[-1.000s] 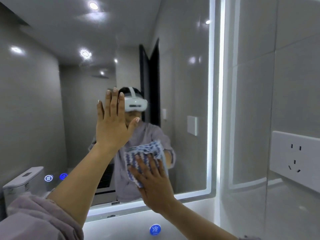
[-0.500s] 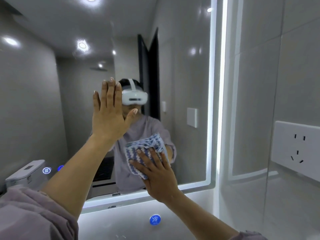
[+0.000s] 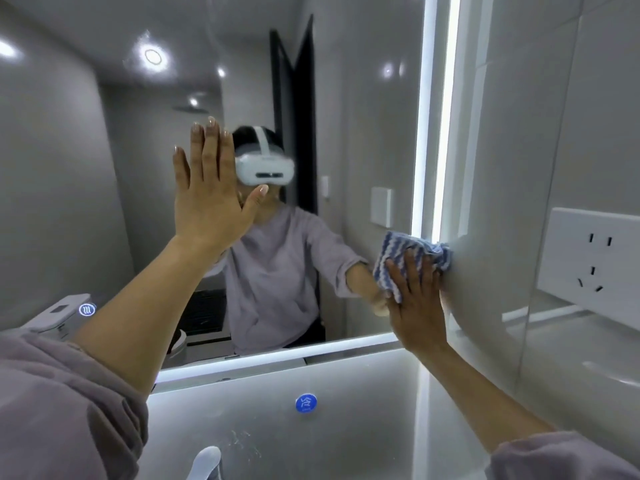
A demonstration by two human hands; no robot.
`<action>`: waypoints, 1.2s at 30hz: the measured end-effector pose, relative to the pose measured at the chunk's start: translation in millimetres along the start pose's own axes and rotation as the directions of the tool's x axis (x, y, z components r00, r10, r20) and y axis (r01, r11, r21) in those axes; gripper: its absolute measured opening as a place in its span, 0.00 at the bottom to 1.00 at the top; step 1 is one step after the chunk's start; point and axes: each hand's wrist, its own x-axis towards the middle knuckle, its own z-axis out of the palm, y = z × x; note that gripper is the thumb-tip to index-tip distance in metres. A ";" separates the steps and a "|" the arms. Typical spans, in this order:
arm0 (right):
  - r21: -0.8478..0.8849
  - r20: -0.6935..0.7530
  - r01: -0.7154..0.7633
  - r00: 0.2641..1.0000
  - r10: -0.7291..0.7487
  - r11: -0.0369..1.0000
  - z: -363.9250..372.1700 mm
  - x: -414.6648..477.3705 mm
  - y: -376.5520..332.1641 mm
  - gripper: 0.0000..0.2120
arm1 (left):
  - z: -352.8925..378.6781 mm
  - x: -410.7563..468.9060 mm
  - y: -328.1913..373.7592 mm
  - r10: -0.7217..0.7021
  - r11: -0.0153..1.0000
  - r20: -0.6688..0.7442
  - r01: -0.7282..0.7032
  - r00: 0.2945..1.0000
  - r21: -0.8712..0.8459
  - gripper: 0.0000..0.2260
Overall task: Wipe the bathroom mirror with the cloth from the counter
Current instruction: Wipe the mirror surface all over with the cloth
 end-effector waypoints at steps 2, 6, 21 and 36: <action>0.068 -0.018 -0.081 0.996 0.083 0.994 -0.5 -2.3 -4.8 0.28 | -0.5 0.7 0.4 -0.003 1.000 0.004 0.003 1.000 0.001 0.39; 0.102 -0.055 -0.158 0.985 0.164 0.982 4.9 -7.2 -28.7 0.27 | 0.5 1.7 1.2 0.000 1.000 -0.002 0.000 1.000 0.000 0.38; 0.111 0.139 0.152 0.976 -0.167 0.982 43.0 -72.3 -156.1 0.25 | 1.5 0.9 -0.8 0.012 1.000 -0.017 -0.012 1.000 0.021 0.38; 0.105 0.127 0.175 0.974 -0.188 0.979 44.9 -71.9 -156.9 0.23 | 0.2 2.3 -2.0 0.024 0.999 -0.026 -0.023 0.999 0.029 0.38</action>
